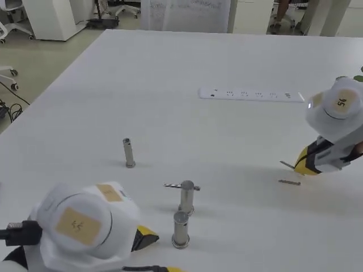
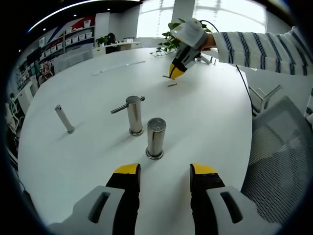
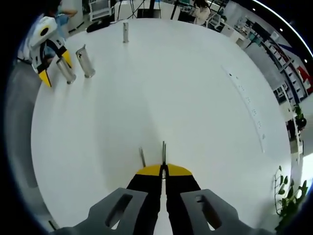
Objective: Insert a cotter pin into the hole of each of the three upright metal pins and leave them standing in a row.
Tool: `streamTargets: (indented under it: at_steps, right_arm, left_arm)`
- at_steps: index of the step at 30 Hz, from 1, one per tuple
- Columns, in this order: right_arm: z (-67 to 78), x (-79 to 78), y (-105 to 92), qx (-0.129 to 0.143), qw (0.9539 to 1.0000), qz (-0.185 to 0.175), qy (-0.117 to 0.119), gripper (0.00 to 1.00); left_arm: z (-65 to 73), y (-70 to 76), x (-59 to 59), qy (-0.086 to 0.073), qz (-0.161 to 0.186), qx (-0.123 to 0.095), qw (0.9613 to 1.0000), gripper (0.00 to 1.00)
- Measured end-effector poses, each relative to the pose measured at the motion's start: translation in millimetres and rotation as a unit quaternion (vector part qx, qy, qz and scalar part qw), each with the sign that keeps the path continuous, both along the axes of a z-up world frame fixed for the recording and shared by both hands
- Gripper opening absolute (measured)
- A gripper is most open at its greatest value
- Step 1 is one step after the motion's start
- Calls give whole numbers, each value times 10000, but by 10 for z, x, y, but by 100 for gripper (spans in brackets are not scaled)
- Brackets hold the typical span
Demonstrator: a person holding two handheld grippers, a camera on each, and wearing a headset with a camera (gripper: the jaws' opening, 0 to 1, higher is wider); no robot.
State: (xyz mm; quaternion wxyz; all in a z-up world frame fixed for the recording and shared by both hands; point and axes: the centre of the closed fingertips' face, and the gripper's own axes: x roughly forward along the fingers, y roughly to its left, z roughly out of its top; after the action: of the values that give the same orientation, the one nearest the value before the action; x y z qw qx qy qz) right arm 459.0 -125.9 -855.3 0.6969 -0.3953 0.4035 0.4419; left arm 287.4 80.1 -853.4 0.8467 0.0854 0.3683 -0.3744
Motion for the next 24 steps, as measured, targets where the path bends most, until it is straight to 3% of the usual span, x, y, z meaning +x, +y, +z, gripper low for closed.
streamTargets:
  at_steps: [7,10,14,19,24]
  right_arm:
    - [109,-64,17,-21,9998,132,-157,2]
    - [169,-72,17,-51,9995,170,-256,2]
    - [231,-74,16,10,9995,42,-313,2]
    - [281,-130,50,103,9993,45,-366,2]
    - [324,-193,76,136,9990,65,-428,2]
  left_arm:
    - [108,32,40,-65,99,-182,9998,39]
    - [159,48,66,-152,103,-142,9997,39]
    - [240,49,103,-222,111,-201,9995,39]
    - [340,33,163,-321,164,-343,9988,39]
    - [442,24,246,-391,289,-633,9968,39]
